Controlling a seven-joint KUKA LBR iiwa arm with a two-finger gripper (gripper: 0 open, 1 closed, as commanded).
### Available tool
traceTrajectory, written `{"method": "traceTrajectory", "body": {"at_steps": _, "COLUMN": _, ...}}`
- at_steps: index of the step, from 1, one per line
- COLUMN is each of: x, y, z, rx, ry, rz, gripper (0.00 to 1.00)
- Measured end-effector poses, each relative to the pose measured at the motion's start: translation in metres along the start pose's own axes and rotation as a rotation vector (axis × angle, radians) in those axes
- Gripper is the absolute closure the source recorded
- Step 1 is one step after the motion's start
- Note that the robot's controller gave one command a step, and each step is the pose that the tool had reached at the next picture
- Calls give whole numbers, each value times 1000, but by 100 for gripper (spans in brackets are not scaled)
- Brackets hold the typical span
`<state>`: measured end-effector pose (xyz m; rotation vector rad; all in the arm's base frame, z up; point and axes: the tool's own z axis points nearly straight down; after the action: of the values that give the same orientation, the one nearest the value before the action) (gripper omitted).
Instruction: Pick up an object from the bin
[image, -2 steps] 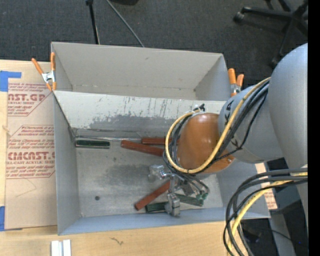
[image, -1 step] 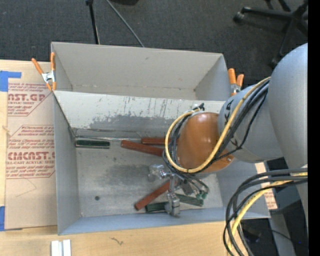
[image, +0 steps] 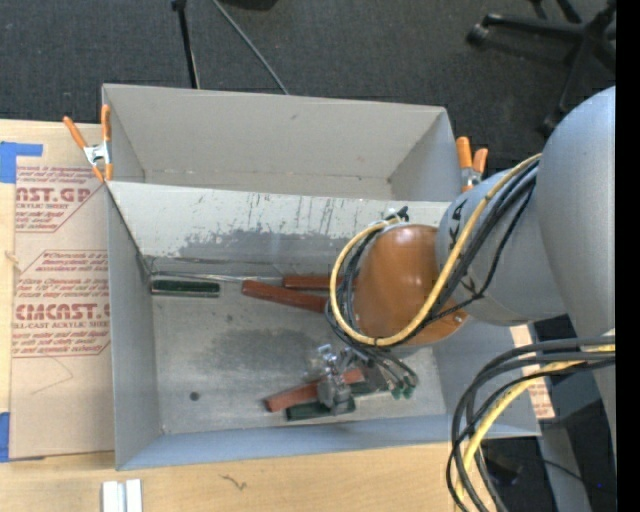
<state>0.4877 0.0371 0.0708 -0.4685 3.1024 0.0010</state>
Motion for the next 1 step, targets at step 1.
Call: {"method": "traceTrajectory", "body": {"at_steps": 1, "x": -1, "y": 1, "z": -27, "rx": 0, "ry": 2, "rz": -1, "gripper": 100}}
